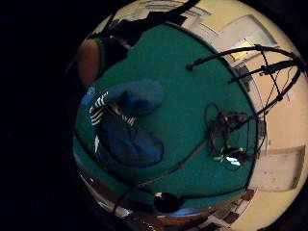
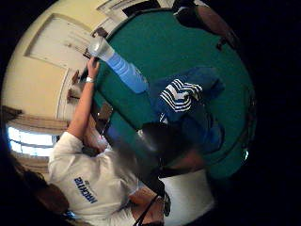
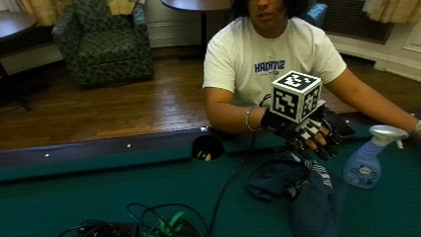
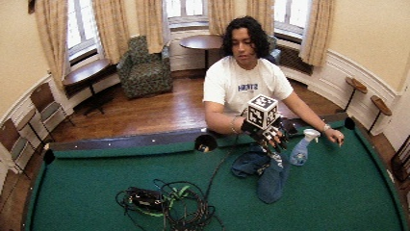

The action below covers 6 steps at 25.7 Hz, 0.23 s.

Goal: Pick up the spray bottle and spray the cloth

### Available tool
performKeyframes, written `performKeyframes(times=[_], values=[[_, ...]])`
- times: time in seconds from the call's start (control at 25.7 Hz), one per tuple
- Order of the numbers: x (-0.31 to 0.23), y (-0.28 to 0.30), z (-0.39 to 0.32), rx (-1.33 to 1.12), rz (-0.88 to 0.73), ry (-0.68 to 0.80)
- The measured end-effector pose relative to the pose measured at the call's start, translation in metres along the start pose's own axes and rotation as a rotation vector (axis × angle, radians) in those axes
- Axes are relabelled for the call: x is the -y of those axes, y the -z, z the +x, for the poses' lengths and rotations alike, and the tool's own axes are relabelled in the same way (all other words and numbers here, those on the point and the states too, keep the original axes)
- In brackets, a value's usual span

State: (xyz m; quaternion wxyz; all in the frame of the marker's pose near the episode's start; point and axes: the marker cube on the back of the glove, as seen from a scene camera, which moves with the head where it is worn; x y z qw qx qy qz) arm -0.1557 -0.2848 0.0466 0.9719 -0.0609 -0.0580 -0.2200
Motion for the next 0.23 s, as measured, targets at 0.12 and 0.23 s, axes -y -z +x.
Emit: performKeyframes(times=[0.12, 0.23], values=[[0.0005, -0.0013, -0.0004, -0.003, -0.002, 0.004], [0.0012, -0.0023, -0.0005, -0.007, -0.006, 0.008]])
